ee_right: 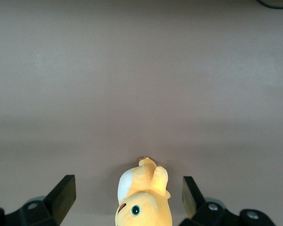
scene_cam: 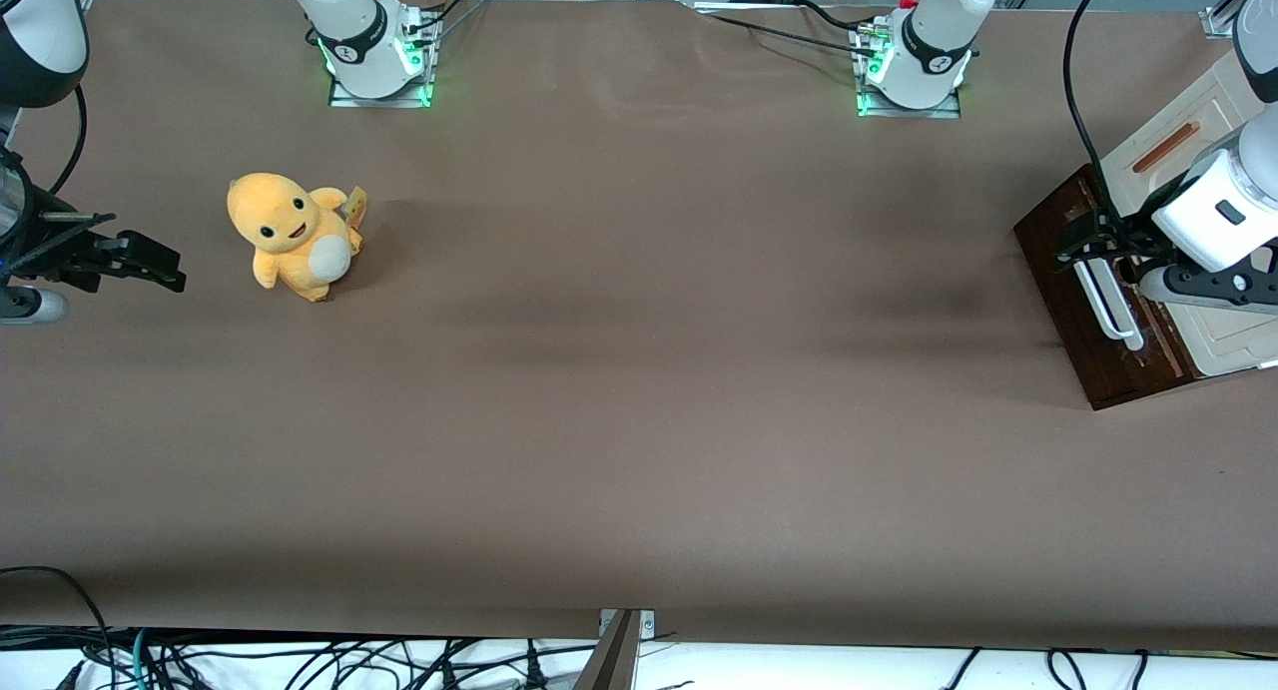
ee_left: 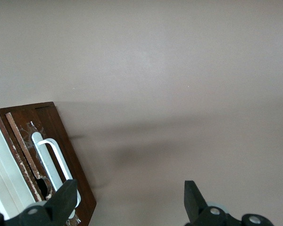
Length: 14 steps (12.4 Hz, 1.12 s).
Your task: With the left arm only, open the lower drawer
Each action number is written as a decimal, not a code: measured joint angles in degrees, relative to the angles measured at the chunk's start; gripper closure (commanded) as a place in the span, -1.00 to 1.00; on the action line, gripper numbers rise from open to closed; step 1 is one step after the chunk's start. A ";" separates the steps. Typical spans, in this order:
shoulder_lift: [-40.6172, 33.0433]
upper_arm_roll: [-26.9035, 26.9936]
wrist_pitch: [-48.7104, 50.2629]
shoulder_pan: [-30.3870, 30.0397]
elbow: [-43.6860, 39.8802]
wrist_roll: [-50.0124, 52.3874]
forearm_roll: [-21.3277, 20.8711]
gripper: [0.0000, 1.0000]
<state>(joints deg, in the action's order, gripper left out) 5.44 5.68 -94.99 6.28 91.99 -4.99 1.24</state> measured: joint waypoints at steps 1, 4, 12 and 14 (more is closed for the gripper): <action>0.00 0.00 0.00 0.00 0.00 0.00 0.00 -1.00; 0.00 0.00 0.00 0.00 0.00 0.00 0.00 -1.00; 2.69 -0.15 2.66 0.30 1.31 6.76 0.00 -1.00; 8.04 -0.49 2.73 0.93 2.35 10.06 -0.84 -1.00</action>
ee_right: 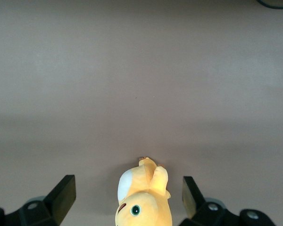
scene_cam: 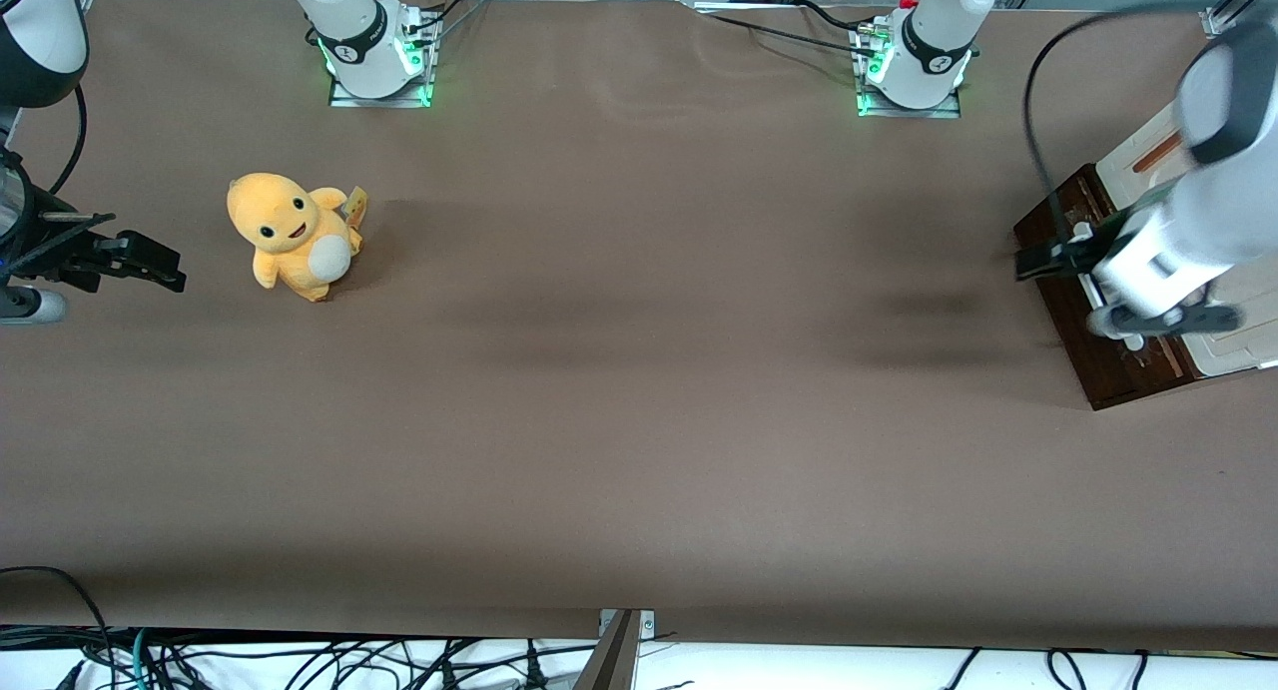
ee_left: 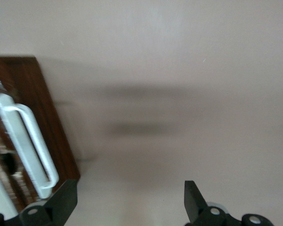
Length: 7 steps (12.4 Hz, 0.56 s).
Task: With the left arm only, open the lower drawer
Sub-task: 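Lower the open left gripper toward the lower drawer's white handle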
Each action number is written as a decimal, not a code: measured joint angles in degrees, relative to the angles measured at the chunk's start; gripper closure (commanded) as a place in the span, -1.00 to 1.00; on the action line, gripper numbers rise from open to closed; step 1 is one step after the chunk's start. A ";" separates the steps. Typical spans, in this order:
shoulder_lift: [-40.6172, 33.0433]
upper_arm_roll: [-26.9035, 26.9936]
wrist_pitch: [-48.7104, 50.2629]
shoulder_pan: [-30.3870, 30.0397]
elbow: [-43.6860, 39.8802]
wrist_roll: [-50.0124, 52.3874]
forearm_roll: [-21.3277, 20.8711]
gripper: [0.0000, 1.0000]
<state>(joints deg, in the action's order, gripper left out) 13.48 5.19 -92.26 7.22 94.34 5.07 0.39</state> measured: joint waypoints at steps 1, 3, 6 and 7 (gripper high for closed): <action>3.70 -0.29 -0.22 0.69 0.24 2.76 -3.24 -1.00; 11.24 -3.46 -0.82 1.73 0.25 12.77 -15.04 -1.00; 19.59 -6.34 -0.76 2.49 0.75 27.52 -30.56 -1.00; 21.33 -6.26 -0.67 2.35 1.66 30.62 -35.50 -1.00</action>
<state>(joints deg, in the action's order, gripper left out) 34.81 -1.07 -92.92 9.57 96.00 35.69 -35.10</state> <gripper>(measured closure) 0.000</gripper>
